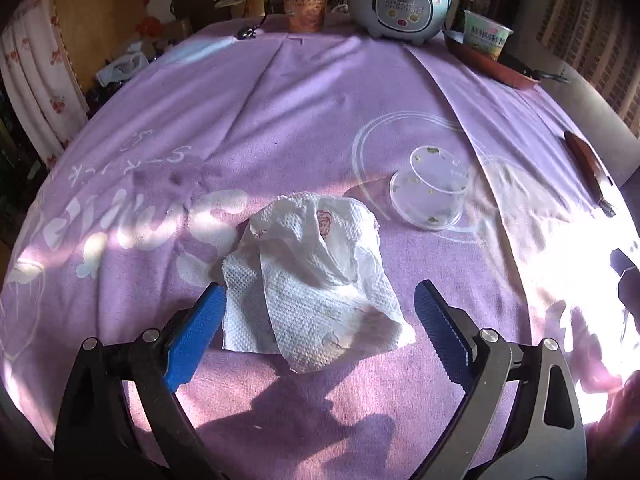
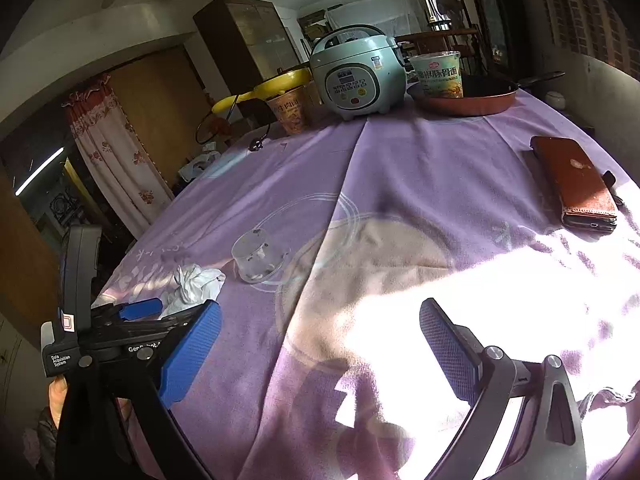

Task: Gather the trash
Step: 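Close the left tool on the white paper napkin and lift it, then grasp the clear plastic cup with the right tool while the left tool holds the napkin, then carry napkin and plastic cup to the red basket and open both tools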

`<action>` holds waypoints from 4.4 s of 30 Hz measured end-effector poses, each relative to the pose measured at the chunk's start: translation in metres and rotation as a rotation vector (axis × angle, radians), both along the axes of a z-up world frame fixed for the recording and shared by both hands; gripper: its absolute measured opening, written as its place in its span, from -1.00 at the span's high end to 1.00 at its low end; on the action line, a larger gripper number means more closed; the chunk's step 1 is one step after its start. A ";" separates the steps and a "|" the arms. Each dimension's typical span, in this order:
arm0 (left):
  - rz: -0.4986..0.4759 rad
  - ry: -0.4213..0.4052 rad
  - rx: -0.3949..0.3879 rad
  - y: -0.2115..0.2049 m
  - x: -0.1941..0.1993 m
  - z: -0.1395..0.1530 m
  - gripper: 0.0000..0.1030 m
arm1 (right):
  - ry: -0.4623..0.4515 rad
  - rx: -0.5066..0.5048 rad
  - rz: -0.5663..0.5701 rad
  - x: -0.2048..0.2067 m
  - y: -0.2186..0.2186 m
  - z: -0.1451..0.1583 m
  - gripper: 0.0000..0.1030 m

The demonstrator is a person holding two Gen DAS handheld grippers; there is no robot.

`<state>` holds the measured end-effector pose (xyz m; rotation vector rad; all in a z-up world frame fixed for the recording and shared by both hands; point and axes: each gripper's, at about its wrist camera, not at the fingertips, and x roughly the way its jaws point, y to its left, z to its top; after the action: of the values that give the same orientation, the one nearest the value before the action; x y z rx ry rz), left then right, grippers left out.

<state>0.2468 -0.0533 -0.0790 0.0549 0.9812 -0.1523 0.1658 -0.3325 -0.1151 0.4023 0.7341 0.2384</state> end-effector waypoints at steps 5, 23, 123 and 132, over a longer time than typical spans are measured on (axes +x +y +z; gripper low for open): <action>0.005 0.015 -0.017 0.003 0.002 -0.002 -0.38 | -0.003 -0.035 0.006 -0.003 0.007 0.002 -0.89; 0.045 -0.048 -0.041 0.052 -0.011 0.014 0.68 | -0.031 -0.242 0.205 0.068 0.103 0.045 -0.87; 0.921 0.103 -0.064 0.415 -0.306 -0.107 0.65 | -0.089 -0.201 1.027 -0.152 0.494 0.027 0.01; 0.933 0.161 -0.071 0.428 -0.302 -0.138 0.65 | -0.016 -0.276 1.107 -0.152 0.548 -0.010 0.01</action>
<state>-0.0554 0.3748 -0.2170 -0.4834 1.0722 0.6743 0.0139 0.2157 -0.1250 -0.3119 0.9015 1.1611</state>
